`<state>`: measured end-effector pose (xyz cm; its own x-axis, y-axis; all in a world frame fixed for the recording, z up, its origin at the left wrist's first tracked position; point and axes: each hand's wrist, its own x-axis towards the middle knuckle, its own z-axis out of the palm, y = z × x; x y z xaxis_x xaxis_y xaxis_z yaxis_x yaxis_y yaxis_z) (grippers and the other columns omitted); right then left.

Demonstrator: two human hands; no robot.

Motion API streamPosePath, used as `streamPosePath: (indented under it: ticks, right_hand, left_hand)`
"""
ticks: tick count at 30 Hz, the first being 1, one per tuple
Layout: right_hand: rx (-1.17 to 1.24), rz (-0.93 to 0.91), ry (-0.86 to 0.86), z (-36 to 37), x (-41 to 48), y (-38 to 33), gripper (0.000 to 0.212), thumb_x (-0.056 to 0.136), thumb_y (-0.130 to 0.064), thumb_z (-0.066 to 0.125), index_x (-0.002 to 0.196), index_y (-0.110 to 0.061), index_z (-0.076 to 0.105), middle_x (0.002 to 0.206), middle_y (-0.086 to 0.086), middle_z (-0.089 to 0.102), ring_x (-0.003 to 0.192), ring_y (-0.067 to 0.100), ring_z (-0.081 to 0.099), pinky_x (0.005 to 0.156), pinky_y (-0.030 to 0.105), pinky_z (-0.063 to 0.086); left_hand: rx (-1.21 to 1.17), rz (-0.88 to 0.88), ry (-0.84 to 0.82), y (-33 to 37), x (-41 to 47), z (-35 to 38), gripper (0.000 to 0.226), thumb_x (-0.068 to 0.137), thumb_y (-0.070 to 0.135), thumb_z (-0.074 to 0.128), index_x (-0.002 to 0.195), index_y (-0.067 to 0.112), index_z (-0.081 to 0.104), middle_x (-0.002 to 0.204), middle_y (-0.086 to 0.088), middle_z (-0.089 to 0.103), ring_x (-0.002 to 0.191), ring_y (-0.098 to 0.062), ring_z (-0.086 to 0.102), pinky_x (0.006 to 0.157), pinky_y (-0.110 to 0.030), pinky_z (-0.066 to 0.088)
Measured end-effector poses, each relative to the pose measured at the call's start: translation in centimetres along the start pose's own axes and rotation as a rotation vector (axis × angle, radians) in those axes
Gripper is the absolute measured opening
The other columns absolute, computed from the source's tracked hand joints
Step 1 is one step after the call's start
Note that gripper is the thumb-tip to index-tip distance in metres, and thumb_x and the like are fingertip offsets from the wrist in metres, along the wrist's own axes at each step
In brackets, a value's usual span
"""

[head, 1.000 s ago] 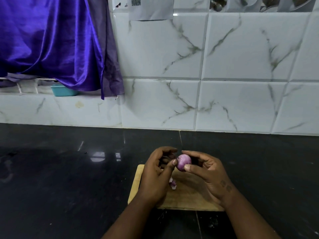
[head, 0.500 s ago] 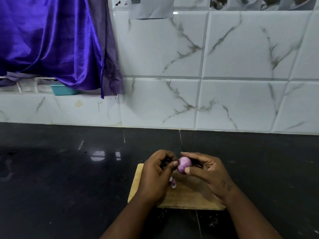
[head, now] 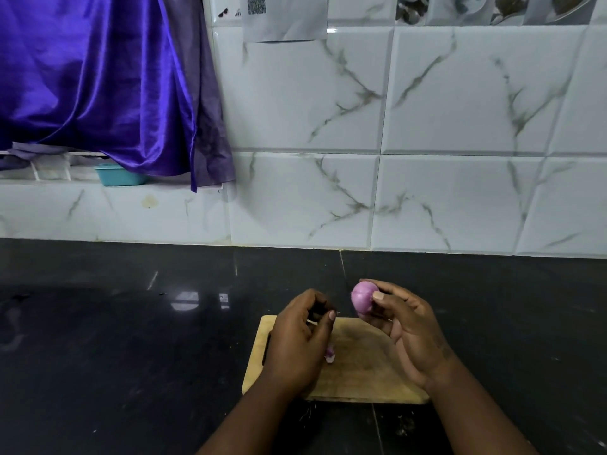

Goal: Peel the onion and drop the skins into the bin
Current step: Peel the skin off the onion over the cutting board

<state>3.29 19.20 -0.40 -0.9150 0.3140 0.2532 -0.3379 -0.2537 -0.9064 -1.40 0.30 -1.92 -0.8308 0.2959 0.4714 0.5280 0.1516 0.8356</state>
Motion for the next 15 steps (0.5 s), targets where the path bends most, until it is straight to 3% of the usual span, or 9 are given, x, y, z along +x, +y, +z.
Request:
streamPosePath:
  ticks: [4, 7, 10, 12, 15]
  right_hand:
    - [-0.056, -0.007, 0.019, -0.03, 0.09, 0.0, 0.027, 0.089, -0.017, 0.068, 0.112, -0.007, 0.079, 0.11, 0.02, 0.079, 0.091, 0.023, 0.073, 0.075, 0.036, 0.055]
    - [-0.055, 0.018, 0.025, -0.01, 0.06, 0.06, 0.024, 0.097, -0.008, 0.059, 0.112, -0.003, 0.077, 0.104, 0.019, 0.079, 0.089, 0.024, 0.071, 0.073, 0.035, 0.054]
    - [-0.033, 0.065, 0.0, 0.03, -0.07, 0.07, 0.02, 0.095, -0.006, 0.061, 0.11, -0.002, 0.074, 0.092, 0.015, 0.077, 0.084, 0.023, 0.071, 0.075, 0.035, 0.056]
    - [-0.019, 0.091, -0.029, 0.17, -0.1, 0.04, 0.022, 0.087, -0.009, 0.069, 0.108, -0.003, 0.072, 0.088, 0.013, 0.077, 0.079, 0.02, 0.072, 0.072, 0.031, 0.058]
    - [-0.002, 0.114, -0.059, 0.47, -0.19, -0.11, 0.035, 0.074, -0.018, 0.075, 0.106, -0.004, 0.07, 0.09, 0.015, 0.077, 0.076, 0.018, 0.073, 0.067, 0.027, 0.06]
  left_hand:
    - [0.074, -0.013, 0.014, 0.31, -0.12, 0.04, 0.015, 0.101, 0.014, 0.07, 0.109, 0.026, 0.07, 0.077, -0.001, 0.076, 0.058, -0.012, 0.076, 0.061, -0.03, 0.063]
    - [0.242, 0.006, 0.024, 0.15, -0.1, -0.05, 0.007, 0.097, 0.026, 0.075, 0.091, 0.028, 0.074, 0.072, 0.006, 0.077, 0.064, -0.003, 0.073, 0.062, -0.022, 0.057]
    - [0.333, 0.031, 0.029, -0.16, 0.15, -0.08, 0.026, 0.086, 0.01, 0.079, 0.075, 0.032, 0.069, 0.081, 0.009, 0.069, 0.076, -0.006, 0.067, 0.065, -0.025, 0.055]
    - [0.238, 0.006, 0.001, -0.2, 0.14, -0.04, 0.034, 0.081, -0.002, 0.075, 0.074, 0.03, 0.066, 0.081, 0.005, 0.069, 0.071, -0.012, 0.07, 0.063, -0.032, 0.06]
    - [0.2, 0.005, -0.053, -0.24, -0.12, 0.03, 0.013, 0.093, 0.02, 0.075, 0.094, 0.032, 0.07, 0.074, 0.001, 0.077, 0.065, -0.012, 0.075, 0.068, -0.044, 0.066]
